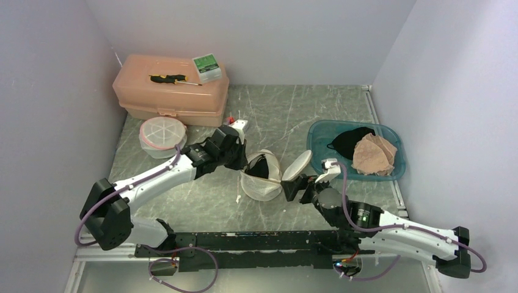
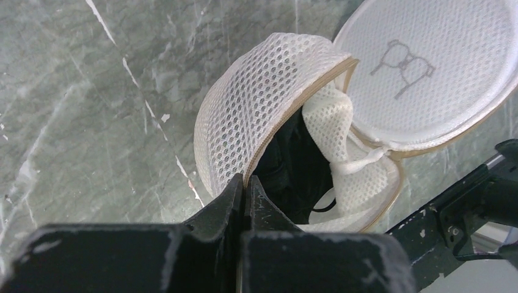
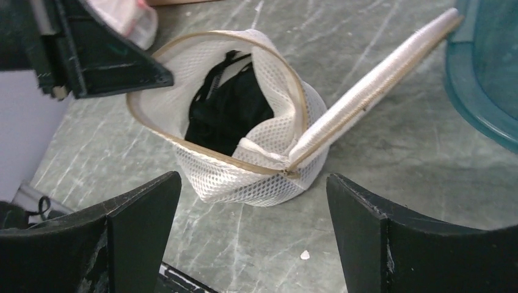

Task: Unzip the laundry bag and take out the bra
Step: Open the laundry bag at the center of the board.

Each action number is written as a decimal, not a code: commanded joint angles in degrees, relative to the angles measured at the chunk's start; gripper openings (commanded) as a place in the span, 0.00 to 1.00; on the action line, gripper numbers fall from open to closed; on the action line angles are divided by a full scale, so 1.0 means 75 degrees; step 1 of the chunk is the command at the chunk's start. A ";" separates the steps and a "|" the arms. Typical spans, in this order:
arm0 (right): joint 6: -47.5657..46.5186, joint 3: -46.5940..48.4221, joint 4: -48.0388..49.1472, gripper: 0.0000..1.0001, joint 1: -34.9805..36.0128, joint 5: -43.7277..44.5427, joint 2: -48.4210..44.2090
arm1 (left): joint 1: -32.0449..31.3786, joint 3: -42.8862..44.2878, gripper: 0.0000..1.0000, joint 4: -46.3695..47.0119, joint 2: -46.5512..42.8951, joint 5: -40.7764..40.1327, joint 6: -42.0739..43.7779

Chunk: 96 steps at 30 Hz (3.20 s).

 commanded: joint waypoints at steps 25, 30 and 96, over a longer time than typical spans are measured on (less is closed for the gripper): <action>0.1413 0.2301 -0.0775 0.91 -0.4712 -0.2391 0.3165 | -0.0338 -0.1074 0.03 0.0886 -0.1350 -0.0957 -0.0779; 0.1511 0.2328 -0.0530 0.83 -0.4905 -0.2990 0.3391 | -0.0406 -0.1106 0.03 0.0920 -0.1409 -0.0947 -0.0803; -0.0321 -0.0764 0.0844 0.61 -0.4765 -0.4384 -0.2466 | -0.0574 -0.5586 0.10 0.6146 -0.3160 -0.2614 -0.1717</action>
